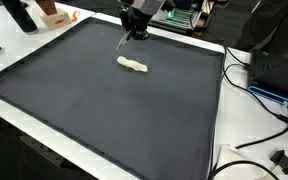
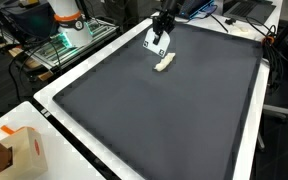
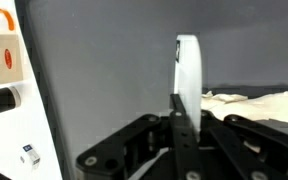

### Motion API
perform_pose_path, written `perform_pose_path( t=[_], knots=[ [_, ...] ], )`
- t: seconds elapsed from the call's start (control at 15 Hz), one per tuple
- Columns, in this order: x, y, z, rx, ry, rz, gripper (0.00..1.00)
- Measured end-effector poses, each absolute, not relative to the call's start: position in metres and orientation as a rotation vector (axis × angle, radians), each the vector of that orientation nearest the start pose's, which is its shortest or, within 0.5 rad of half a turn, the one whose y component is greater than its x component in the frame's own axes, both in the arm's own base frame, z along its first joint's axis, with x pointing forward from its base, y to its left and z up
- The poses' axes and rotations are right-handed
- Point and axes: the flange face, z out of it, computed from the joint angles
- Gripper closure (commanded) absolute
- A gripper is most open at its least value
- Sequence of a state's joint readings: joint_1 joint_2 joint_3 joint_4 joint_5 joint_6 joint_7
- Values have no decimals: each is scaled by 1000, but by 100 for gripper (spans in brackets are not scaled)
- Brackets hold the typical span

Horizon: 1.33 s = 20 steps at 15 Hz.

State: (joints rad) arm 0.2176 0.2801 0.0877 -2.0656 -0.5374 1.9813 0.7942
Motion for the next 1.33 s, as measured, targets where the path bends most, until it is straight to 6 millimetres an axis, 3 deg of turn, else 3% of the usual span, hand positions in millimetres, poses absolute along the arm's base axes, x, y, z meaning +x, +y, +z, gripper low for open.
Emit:
perform_pose_path(
  t=[1.33],
  knots=[
    [545, 129, 264, 2434, -125, 59, 99]
  ],
)
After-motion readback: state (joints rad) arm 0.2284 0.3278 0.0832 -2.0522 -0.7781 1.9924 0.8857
